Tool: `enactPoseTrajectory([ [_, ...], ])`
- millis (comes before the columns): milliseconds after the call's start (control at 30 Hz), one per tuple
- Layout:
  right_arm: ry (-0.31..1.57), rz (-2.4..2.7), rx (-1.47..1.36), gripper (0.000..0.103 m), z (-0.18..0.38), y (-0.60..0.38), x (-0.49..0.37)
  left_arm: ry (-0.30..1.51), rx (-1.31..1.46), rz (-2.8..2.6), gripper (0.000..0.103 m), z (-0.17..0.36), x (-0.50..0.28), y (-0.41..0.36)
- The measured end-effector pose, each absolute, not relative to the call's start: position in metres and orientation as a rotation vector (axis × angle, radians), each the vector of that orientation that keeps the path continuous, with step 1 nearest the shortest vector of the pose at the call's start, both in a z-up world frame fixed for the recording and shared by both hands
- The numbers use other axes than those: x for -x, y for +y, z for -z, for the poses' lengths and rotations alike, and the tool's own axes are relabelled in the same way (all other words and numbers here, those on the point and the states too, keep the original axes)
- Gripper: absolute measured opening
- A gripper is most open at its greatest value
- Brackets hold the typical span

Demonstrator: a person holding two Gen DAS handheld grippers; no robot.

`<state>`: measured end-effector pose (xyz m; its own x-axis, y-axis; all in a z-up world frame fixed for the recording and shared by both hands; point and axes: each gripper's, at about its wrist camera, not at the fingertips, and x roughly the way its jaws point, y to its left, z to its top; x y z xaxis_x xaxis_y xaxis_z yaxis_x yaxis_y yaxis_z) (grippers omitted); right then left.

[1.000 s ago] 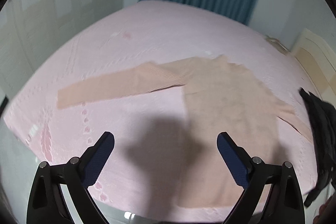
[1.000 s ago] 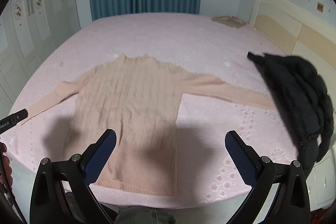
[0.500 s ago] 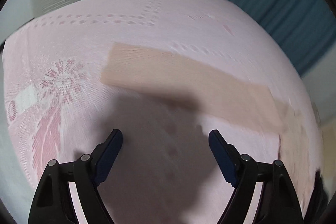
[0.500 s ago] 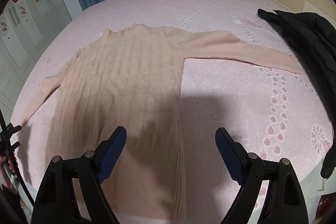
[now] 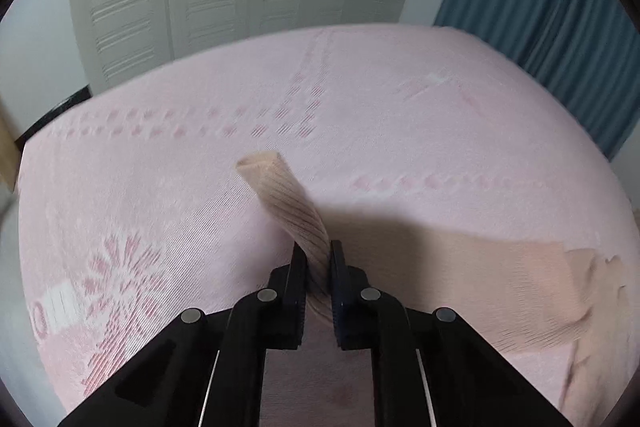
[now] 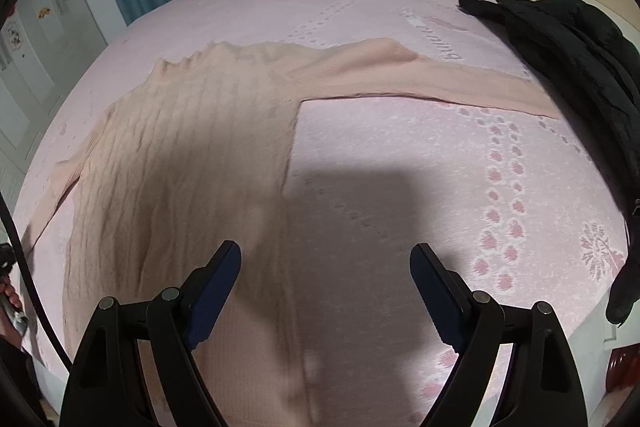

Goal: Fold small clothes
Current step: 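Lift the sleeve with the left tool and lay it across the sweater body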

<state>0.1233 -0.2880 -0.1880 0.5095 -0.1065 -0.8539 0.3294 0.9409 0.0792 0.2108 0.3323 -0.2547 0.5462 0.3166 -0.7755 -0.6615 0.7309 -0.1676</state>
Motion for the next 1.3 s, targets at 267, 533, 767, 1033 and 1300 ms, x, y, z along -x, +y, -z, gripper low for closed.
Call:
enactPoseTrajectory([
  [267,0.969,0.301,-0.252,0.086,0.182,-0.318,-0.115,0.652,0.335,-0.387,0.010,0.155,-0.260,0.230],
  [533,0.940,0.317,-0.241,0.086,0.168,-0.361,-0.113,0.586,0.153,-0.069,0.010,0.095,-0.321,0.047],
  [767,0.958,0.330,-0.229,0.086,0.179,-0.381,-0.115,0.696,0.027,0.203,0.010,0.130,-0.337,-0.127],
  [1033,0.993,0.307,-0.224,0.086,0.200,-0.379,-0.129,0.953,0.030,0.406,0.034,0.212,-0.332,-0.198],
  [1300,0.948,0.162,-0.257,0.083,0.204,-0.349,-0.177,0.852,0.050,0.175,0.069,0.185,-0.335,-0.077],
])
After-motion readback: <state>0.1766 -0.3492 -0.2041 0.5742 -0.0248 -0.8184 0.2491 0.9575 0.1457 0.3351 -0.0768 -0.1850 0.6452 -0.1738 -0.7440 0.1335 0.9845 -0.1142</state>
